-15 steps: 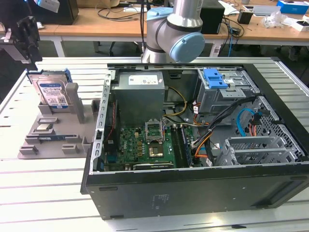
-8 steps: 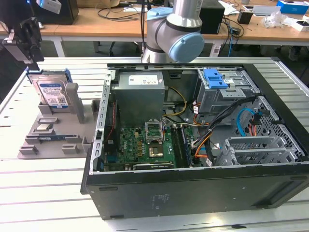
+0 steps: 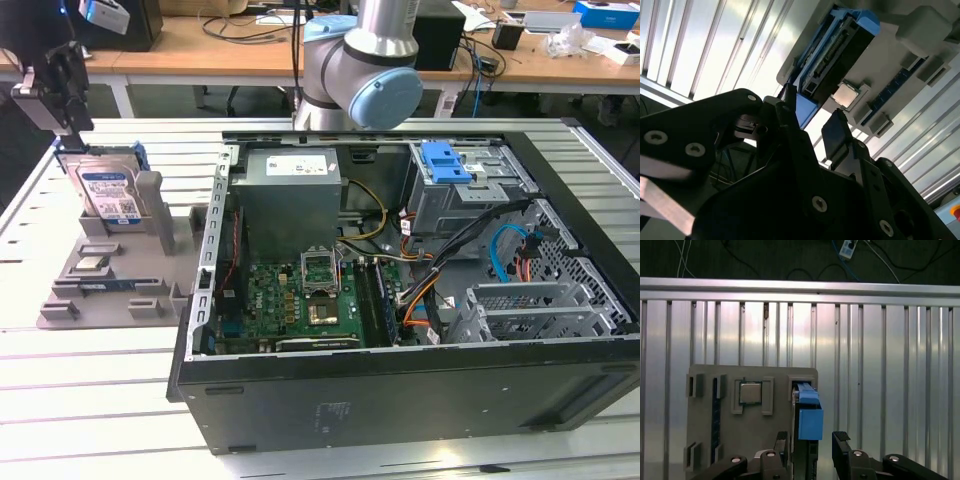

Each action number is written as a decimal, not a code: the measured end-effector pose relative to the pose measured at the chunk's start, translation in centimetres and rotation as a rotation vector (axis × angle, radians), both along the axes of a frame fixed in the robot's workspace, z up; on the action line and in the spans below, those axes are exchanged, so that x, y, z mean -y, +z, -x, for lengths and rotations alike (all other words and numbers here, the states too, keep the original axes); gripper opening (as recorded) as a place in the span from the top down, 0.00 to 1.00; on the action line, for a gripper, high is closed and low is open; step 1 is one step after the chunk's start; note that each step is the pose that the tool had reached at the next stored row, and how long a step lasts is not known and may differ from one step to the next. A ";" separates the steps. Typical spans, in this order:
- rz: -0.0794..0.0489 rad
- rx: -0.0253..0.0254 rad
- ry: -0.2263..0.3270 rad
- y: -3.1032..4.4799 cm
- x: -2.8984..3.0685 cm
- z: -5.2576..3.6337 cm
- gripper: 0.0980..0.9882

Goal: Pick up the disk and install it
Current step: 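Pick up the disk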

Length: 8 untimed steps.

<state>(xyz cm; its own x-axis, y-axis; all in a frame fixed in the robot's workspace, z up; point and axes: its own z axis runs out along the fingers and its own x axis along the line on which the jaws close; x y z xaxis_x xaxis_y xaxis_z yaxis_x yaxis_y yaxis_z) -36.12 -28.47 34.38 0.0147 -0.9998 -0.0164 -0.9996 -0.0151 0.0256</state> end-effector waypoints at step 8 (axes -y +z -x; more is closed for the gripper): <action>0.002 0.0001 0.005 -1.26 -0.10 0.37 0.57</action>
